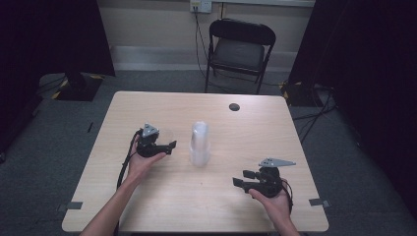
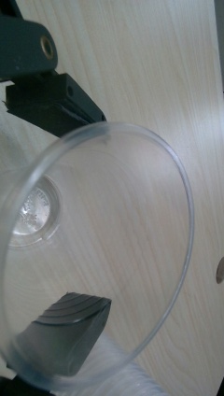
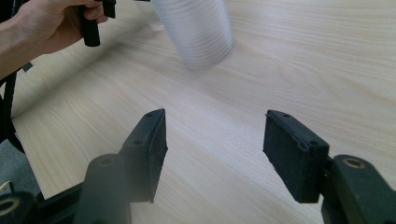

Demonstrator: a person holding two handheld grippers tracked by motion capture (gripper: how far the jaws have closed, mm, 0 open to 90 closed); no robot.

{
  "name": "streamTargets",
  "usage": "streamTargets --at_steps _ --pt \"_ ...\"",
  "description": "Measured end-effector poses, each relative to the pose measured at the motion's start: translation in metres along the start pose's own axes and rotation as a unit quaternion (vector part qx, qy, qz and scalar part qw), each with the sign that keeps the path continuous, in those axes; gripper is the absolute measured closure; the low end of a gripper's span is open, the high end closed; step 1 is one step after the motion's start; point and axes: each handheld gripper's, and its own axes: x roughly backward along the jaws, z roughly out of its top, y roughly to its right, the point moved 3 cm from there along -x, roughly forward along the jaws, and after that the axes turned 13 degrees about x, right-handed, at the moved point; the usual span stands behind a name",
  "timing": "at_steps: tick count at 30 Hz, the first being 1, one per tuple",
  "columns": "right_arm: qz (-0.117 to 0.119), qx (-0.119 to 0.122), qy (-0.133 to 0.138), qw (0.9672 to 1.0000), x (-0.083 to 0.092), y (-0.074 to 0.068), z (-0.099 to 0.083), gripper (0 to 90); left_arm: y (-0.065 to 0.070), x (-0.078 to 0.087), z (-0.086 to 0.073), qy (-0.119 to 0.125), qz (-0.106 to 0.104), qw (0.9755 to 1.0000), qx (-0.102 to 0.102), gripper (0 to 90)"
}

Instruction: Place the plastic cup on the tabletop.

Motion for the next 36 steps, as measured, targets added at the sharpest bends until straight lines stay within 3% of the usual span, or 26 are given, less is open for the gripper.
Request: streamTargets --at_steps 4,6,12,14,20,24,32,35,36 --pt "0.004 0.001 0.001 1.0000 0.000 0.000 0.000 42.7 -0.005 0.004 -0.004 -0.005 0.004 1.0000 0.005 15.8" --pt "0.004 0.002 0.002 1.0000 0.000 0.000 0.000 42.3 -0.007 0.007 -0.006 -0.011 0.009 0.9997 0.018 15.8" --pt "0.001 0.000 0.001 1.0000 0.000 0.001 0.000 40.9 -0.009 0.015 -0.010 -0.023 0.017 0.9996 0.003 15.8" --pt "-0.001 -0.001 0.002 1.0000 0.000 0.001 0.001 40.3 -0.009 0.019 -0.011 -0.025 0.012 0.9996 -0.002 15.8" --pt "-0.010 -0.002 -0.001 0.9999 0.000 0.003 0.000 37.7 -0.011 0.027 -0.017 -0.040 0.015 0.9991 0.006 16.2" --pt "-0.015 -0.004 0.000 0.9999 0.002 0.005 0.000 36.9 -0.010 0.034 -0.018 -0.050 0.005 0.9987 0.003 16.3" --pt "-0.022 -0.003 -0.001 0.9998 0.003 0.007 0.000 36.7 -0.009 0.051 -0.025 -0.046 0.012 0.9988 -0.008 16.0" --pt "-0.027 -0.003 -0.004 0.9996 0.003 0.008 -0.001 36.5 -0.009 0.059 -0.028 -0.057 0.012 0.9983 -0.006 16.4" --pt "-0.030 -0.002 -0.005 0.9996 0.003 0.008 -0.002 36.4 -0.009 0.062 -0.030 -0.072 0.011 0.9973 -0.003 16.4"
